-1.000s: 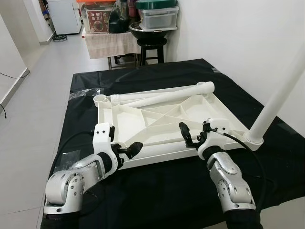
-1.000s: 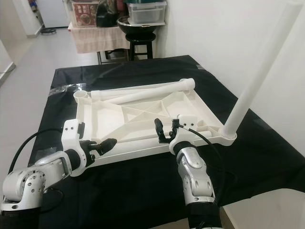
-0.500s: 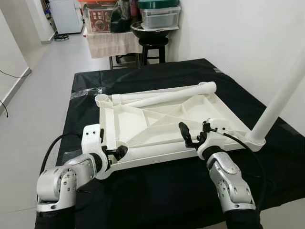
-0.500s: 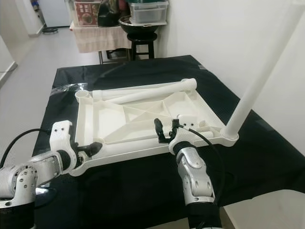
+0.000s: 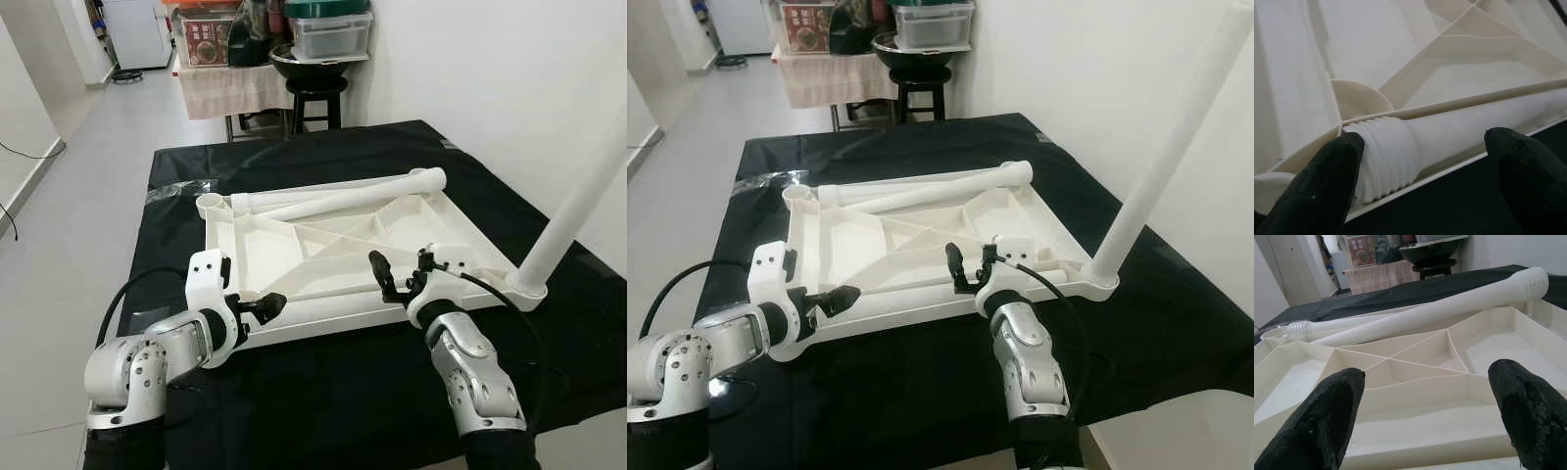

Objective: Building children table

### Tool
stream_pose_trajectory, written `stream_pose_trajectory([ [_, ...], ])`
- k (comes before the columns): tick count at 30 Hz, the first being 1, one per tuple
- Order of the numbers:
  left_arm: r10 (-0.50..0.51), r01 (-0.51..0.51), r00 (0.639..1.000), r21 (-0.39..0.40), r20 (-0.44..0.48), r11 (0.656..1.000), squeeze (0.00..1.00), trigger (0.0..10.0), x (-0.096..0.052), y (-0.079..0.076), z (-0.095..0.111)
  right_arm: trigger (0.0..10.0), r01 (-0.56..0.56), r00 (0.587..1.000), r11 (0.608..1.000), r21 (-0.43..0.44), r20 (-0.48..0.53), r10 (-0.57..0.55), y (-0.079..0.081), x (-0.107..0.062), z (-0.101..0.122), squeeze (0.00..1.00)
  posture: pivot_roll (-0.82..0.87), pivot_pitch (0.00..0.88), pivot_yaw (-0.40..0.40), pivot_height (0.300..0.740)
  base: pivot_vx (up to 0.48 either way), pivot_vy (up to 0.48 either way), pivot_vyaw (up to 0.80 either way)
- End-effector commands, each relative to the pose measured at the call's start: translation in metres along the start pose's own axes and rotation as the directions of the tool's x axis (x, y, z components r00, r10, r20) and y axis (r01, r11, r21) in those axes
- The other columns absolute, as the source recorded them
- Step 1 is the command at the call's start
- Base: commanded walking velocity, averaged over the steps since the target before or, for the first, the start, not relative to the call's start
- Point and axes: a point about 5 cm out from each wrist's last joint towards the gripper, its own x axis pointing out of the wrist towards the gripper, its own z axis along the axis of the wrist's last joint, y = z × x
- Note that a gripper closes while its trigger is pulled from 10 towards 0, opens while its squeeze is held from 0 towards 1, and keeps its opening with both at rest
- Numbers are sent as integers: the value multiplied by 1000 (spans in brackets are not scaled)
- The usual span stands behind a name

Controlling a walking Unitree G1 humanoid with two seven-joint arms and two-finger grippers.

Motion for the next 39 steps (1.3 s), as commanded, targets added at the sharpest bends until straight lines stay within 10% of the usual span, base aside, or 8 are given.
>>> stream_pose_trajectory([
  [1,-55,54,997,-24,-45,998,0,10000,3,-6,-7,10000,1,1000,1000,11,-20,-1,1,-1,-4,0,-41,16,-1,740,0,0,0],
  [39,97,-98,995,-30,-33,995,0,10000,0,16,-4,10000,5,1000,1000,16,-22,-4,-1,0,-2,0,-39,32,-8,740,0,0,0],
])
